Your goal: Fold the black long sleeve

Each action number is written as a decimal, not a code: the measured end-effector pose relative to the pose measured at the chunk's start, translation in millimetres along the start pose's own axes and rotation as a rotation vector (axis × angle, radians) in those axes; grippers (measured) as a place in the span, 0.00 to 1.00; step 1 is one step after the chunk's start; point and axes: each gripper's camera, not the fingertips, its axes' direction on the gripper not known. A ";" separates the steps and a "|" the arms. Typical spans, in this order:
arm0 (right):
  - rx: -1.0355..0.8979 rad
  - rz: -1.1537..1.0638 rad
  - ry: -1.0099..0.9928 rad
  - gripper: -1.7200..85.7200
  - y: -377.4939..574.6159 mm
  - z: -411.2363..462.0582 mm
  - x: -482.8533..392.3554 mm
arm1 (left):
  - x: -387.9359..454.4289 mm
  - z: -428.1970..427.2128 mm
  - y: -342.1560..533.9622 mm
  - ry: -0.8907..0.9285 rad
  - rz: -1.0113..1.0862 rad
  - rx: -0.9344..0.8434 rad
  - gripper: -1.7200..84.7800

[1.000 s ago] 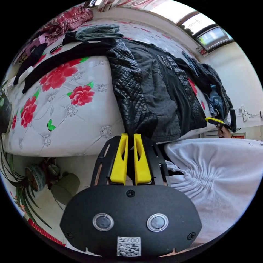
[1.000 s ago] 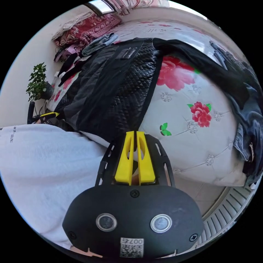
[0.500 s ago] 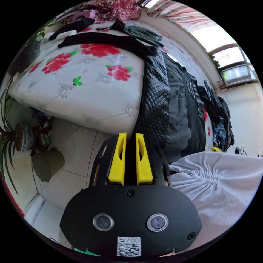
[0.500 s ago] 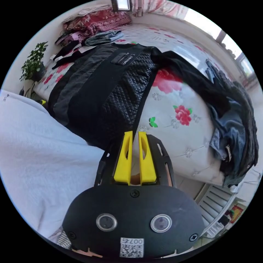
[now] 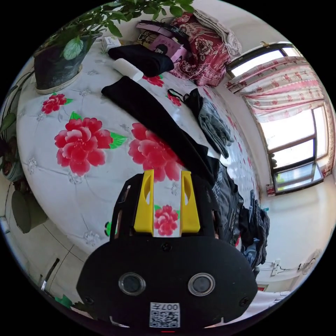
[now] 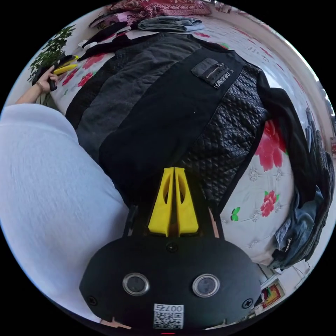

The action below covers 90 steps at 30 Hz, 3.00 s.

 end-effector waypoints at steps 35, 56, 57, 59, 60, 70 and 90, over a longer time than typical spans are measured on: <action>1.248 -0.267 -1.173 0.02 79.5 -336.0 -105.4 | -139.4 16.9 -70.7 -0.006 -0.306 0.181 0.02; 1.444 -0.028 -0.317 0.04 122.9 -282.3 -89.7 | 260.3 -55.6 102.4 0.608 1.052 0.186 0.05; 1.425 0.032 -0.176 0.05 126.3 -269.8 -83.1 | 285.6 -39.5 133.9 0.663 1.122 0.090 0.09; 1.365 0.113 0.015 0.07 127.7 -247.1 -71.9 | 308.8 -8.3 177.9 0.662 1.202 -0.059 0.14; 1.288 0.157 0.131 0.08 124.4 -229.0 -63.5 | 312.1 10.5 202.3 0.643 1.219 -0.140 0.16; 0.714 0.333 0.136 0.13 52.1 -74.3 38.6 | 220.7 65.6 245.8 0.138 1.037 -0.327 0.16; 0.881 1.388 -0.205 0.13 138.9 1.6 304.5 | 196.8 112.9 176.5 -0.073 0.496 -0.390 0.11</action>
